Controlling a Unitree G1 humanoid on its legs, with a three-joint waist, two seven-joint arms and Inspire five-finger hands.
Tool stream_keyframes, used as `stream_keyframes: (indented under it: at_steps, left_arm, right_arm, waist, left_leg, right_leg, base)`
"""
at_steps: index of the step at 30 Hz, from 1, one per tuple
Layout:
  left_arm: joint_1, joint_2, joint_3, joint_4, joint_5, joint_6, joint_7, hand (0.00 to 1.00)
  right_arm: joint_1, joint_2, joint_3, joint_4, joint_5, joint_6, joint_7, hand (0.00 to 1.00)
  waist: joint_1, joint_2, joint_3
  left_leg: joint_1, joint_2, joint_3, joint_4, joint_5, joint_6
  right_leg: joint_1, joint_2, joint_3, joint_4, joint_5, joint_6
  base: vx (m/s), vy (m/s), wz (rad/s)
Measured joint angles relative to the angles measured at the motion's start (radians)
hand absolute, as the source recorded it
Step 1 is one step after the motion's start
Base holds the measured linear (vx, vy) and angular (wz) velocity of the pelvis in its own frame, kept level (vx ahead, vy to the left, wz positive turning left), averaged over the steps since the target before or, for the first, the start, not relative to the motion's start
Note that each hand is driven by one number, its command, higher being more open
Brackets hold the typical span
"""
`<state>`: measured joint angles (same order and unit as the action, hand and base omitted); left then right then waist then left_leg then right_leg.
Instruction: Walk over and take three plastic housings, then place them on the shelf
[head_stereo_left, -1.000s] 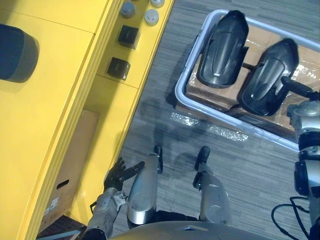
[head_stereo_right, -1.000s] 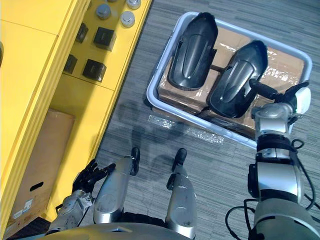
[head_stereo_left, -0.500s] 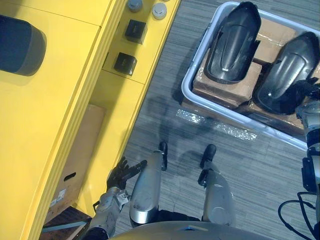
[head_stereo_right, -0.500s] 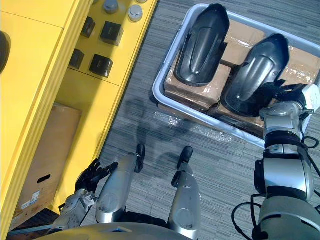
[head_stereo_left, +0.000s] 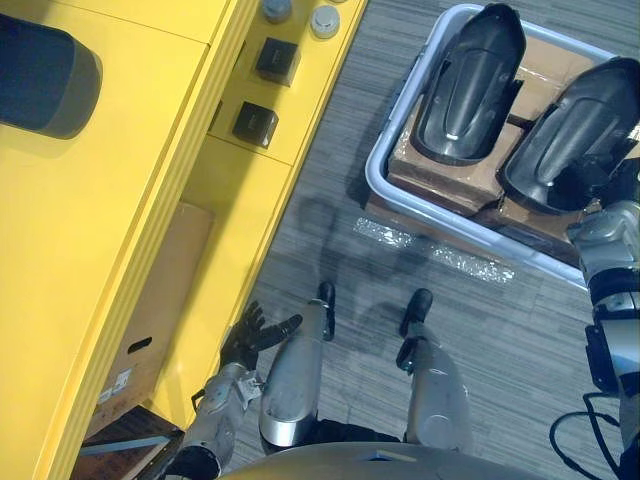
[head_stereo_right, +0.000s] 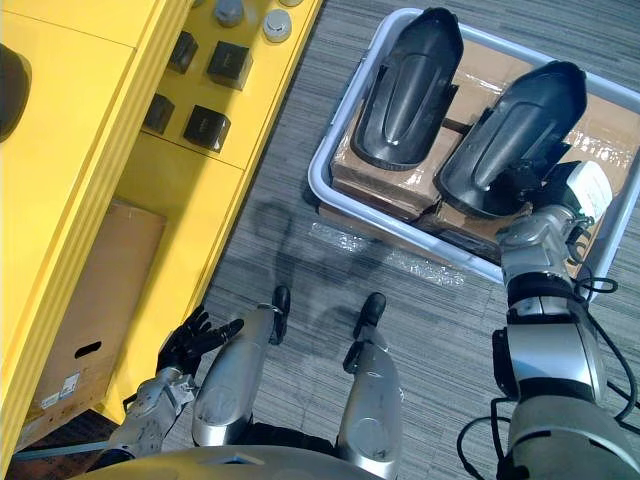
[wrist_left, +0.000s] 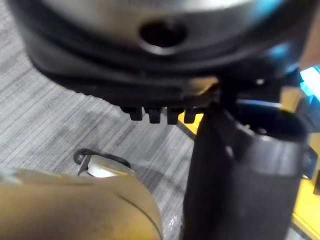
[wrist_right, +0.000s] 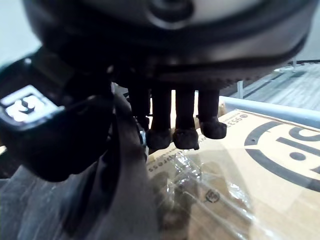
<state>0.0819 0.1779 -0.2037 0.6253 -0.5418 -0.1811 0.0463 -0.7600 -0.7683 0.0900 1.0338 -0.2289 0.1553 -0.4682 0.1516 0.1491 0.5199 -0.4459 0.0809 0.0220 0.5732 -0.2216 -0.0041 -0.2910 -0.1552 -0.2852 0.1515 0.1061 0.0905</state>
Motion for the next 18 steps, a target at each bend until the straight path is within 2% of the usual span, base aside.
stream_keyframes:
  at_steps: [3,8,12,16,18]
  left_arm:
    - [0.001,0.005,-0.008,-0.035,0.001,0.0,0.005,1.0]
    - [0.008,0.041,-0.01,-0.123,0.005,0.001,0.018,1.0]
    - [0.044,0.067,0.002,-0.318,0.043,0.001,0.02,1.0]
    - [0.037,0.084,0.008,-0.496,0.043,0.006,0.031,1.0]
    - [-0.009,0.102,0.0,-0.554,0.044,0.018,0.026,1.0]
  right_arm:
    - [0.048,0.027,0.001,-0.089,-0.008,-0.018,-0.03,0.0]
    - [0.16,0.061,0.0,-0.245,-0.041,-0.035,-0.071,0.0]
    - [0.272,0.072,-0.029,-0.442,-0.076,-0.038,-0.136,0.0]
    - [0.327,0.111,-0.078,-0.525,-0.121,-0.037,-0.185,0.0]
    - [0.344,0.123,-0.081,-0.533,-0.121,-0.036,-0.214,0.0]
  waist:
    - [-0.022,-0.025,0.0]
    - [-0.027,-0.088,0.002]
    - [-0.053,-0.131,0.002]
    - [-0.075,-0.158,-0.001]
    - [-0.081,-0.168,-0.006]
  left_leg:
    - [0.002,0.005,0.001,-0.002,0.0,-0.001]
    - [0.047,0.019,0.021,-0.025,-0.001,-0.005]
    - [0.101,0.017,0.03,-0.061,-0.001,-0.007]
    - [0.142,0.015,0.038,-0.081,-0.001,-0.008]
    - [0.16,0.015,0.047,-0.09,-0.001,-0.009]
  right_leg:
    - [0.006,0.006,0.0,-0.012,0.003,0.0]
    - [0.04,0.02,0.017,-0.041,0.011,-0.003]
    - [0.09,0.021,0.02,-0.072,0.013,-0.003]
    - [0.125,0.021,0.023,-0.085,0.013,-0.003]
    - [0.138,0.021,0.032,-0.089,0.013,-0.003]
  base:
    - [0.0,0.001,-0.01]
    - [0.03,-0.007,-0.09]
    - [0.03,0.0,-0.04]
    - [0.02,0.011,-0.02]
    - [0.01,0.024,-0.09]
